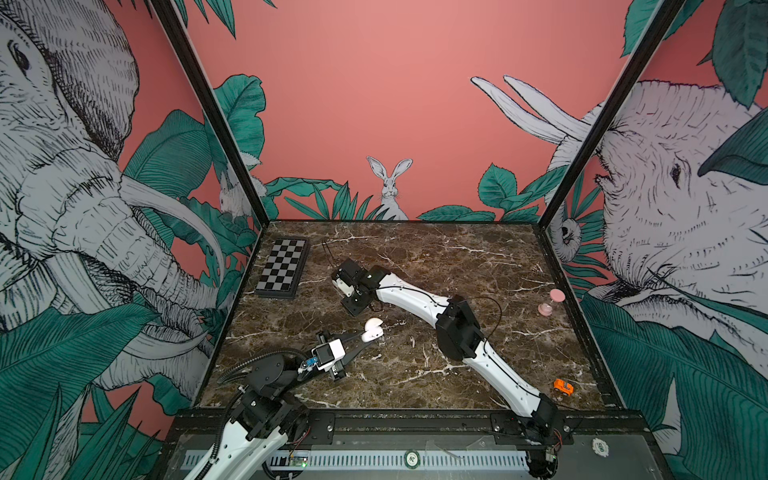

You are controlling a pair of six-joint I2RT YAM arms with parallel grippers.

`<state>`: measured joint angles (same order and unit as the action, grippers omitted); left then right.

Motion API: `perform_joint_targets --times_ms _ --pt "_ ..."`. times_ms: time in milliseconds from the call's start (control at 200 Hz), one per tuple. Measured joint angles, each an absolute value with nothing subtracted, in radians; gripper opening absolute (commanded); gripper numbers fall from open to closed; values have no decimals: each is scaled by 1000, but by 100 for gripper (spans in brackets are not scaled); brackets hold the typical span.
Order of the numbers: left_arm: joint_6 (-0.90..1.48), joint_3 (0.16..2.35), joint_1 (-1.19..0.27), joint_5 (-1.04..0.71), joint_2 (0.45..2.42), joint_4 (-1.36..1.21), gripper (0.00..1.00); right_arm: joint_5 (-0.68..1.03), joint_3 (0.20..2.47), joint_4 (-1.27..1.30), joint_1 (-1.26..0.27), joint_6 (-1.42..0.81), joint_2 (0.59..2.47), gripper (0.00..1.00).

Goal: Insert the wireless bluetooth earbuds into the charging case

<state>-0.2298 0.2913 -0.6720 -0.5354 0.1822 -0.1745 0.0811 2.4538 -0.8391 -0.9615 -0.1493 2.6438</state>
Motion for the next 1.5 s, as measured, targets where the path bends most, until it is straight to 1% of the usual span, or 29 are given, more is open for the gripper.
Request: perform_joint_targets --times_ms 220,440,725,1165,1500 --pt "-230 291 -672 -534 182 -170 0 65 2429 -818 -962 -154 2635 19" --pt "-230 291 -672 -533 182 -170 0 60 2324 -765 -962 -165 2576 17" --pt "-232 291 -673 -530 182 -170 0 59 2252 -752 -962 -178 2500 13" --pt "-233 291 -673 -529 183 -170 0 22 1901 -642 -949 -196 2213 11" --pt "-233 291 -673 -527 218 -171 0 3 1666 -562 -936 -221 2097 10"
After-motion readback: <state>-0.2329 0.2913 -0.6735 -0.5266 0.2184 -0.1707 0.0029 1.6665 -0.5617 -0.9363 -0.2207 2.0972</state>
